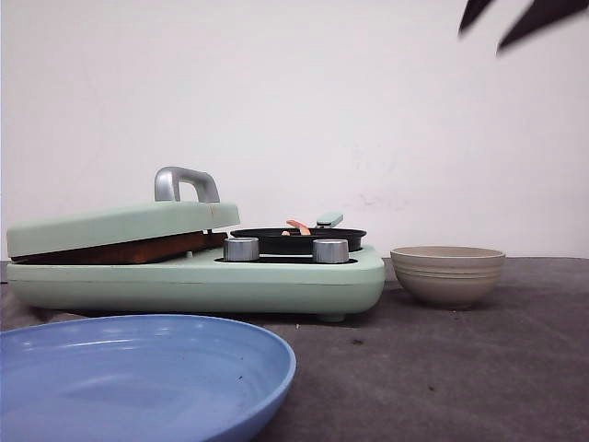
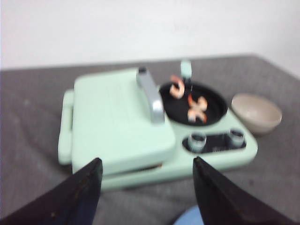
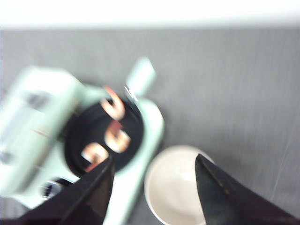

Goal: Make breakfast with bread and shrimp

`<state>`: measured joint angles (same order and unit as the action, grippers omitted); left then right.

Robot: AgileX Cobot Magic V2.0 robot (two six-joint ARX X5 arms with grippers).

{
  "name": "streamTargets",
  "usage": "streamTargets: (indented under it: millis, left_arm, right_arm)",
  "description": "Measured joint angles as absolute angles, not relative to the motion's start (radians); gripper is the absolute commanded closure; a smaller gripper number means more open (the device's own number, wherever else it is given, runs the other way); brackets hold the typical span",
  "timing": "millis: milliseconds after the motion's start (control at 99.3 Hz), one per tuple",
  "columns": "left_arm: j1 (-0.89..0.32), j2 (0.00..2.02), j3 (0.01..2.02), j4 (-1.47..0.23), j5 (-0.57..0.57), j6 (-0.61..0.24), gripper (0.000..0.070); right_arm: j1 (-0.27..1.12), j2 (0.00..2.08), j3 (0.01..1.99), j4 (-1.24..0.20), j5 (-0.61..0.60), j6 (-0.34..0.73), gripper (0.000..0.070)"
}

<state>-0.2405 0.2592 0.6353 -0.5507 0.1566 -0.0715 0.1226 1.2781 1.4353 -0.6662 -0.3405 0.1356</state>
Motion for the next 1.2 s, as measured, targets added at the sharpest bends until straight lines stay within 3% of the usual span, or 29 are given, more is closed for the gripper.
streamTargets:
  millis: [171, 262, 393, 453, 544, 805, 1007, 1198]
  left_arm:
    - [-0.241, 0.259, 0.635, -0.448, 0.157, -0.125, 0.0397]
    - [-0.24, 0.259, 0.635, -0.418, 0.157, -0.144, 0.0455]
    - [-0.241, 0.262, 0.635, -0.416, 0.157, -0.157, 0.0594]
    - [-0.241, 0.265, 0.635, -0.416, 0.157, -0.164, 0.0643]
    - [-0.24, 0.27, 0.635, -0.416, 0.157, -0.172, 0.0693]
    - [-0.241, 0.27, 0.635, -0.46, 0.157, -0.175, 0.0691]
    - [-0.241, 0.27, 0.635, -0.514, 0.157, -0.169, 0.0691]
    - [-0.24, 0.27, 0.632, -0.496, 0.165, -0.159, 0.0691]
  right_arm:
    - [0.144, 1.129, 1.436, -0.72, -0.34, 0.105, 0.0367]
    - [0.161, 1.083, 1.436, -0.758, -0.34, 0.088, 0.0396]
    - [0.189, 1.022, 1.411, -0.764, -0.34, 0.081, 0.0627]
    - [0.201, 0.991, 1.388, -0.764, -0.34, 0.08, 0.0697]
    - [0.221, 0.944, 1.339, -0.745, -0.34, 0.076, 0.0699]
    - [0.263, 0.764, 1.066, -0.627, -0.34, 0.077, 0.0699]
    - [0.278, 0.577, 0.784, -0.419, -0.336, 0.092, 0.0699]
    - [0.281, 0.42, 0.558, -0.339, -0.299, 0.15, 0.0699]
